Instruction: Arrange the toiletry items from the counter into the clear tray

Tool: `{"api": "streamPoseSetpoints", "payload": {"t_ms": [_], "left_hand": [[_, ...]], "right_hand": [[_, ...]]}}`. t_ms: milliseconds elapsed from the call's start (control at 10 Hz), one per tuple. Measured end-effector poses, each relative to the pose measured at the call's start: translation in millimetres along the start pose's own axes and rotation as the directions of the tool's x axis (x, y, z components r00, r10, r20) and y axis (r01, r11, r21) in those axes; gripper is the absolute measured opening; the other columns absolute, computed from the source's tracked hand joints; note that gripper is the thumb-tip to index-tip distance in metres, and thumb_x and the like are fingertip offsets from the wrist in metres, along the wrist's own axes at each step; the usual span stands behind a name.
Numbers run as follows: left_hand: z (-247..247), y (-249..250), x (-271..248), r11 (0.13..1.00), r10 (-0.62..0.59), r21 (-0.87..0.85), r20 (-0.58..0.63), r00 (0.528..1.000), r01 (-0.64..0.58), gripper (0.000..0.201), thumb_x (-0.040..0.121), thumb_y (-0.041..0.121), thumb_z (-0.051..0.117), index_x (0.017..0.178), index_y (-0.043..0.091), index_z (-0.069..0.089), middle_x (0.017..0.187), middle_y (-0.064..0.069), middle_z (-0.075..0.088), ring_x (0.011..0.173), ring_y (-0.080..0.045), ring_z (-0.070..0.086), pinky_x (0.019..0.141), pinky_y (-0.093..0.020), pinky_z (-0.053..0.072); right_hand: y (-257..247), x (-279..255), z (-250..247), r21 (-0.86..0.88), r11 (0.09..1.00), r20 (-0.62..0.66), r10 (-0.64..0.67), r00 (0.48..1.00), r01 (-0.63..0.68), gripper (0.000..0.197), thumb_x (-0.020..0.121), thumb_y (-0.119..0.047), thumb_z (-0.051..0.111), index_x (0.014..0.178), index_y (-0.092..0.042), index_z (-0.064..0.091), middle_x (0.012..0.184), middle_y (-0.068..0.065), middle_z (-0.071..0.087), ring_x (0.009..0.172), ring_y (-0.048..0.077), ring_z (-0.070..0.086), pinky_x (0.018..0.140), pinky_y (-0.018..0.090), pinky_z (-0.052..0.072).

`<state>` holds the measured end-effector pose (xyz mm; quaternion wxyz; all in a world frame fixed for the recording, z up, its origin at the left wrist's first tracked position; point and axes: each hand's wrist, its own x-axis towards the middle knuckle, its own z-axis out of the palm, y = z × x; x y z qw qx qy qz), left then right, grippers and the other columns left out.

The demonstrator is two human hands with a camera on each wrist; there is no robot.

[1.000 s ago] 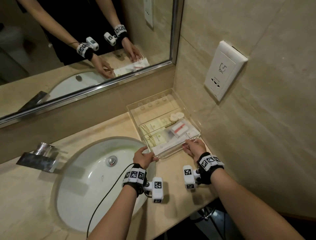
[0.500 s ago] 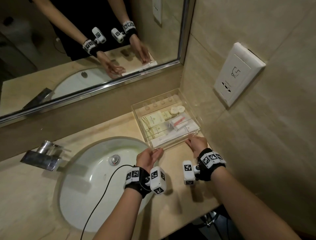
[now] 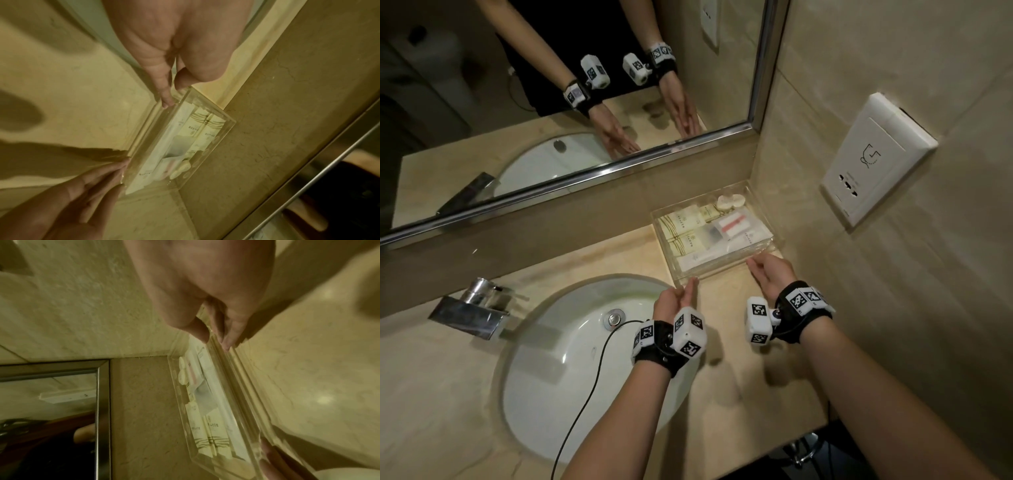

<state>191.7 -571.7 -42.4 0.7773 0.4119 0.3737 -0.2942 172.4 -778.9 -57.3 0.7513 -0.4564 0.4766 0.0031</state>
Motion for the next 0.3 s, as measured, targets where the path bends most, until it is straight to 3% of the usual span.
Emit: {"api": "streamPoseSetpoints", "payload": {"t_ms": [100,200,300], "left_hand": [[0.3,2.7,-7.6,0.998,-0.022,0.057,0.002,1.0,0.022,0.04,0.092,0.008,0.044,0.13,-0.004,0.051,0.14,-0.016,0.051,0.131,-0.024,0.05,0.092,-0.02,0.047],[-3.3,1.0,-10.5,0.998,-0.045,-0.033,-0.018,0.999,0.044,0.029,0.094,0.011,0.044,0.116,-0.003,0.057,0.116,-0.015,0.068,0.106,-0.025,0.067,0.09,-0.031,0.053],[-8.5,6.7,-20.9,0.994,0.088,0.072,-0.091,0.992,-0.082,0.013,0.095,0.006,0.047,0.089,0.001,0.057,0.086,-0.012,0.063,0.076,-0.022,0.063,0.071,-0.028,0.054]], "right_hand": [[-2.0,-2.4,0.2,0.032,0.999,0.029,0.016,0.999,-0.017,0.044,0.092,0.006,0.047,0.136,0.011,0.043,0.089,0.005,0.055,0.082,0.011,0.056,0.108,0.039,0.044],[5.4,-6.4,-4.2,0.004,0.999,0.02,0.038,0.999,-0.038,0.032,0.092,-0.003,0.057,0.123,0.002,0.058,0.108,0.013,0.066,0.098,0.018,0.066,0.1,0.035,0.051],[9.3,-21.2,-3.2,-0.115,0.993,-0.012,0.023,1.0,-0.024,0.013,0.09,-0.013,0.061,0.099,-0.008,0.068,0.094,0.007,0.071,0.07,0.007,0.067,0.068,0.019,0.055]]}}
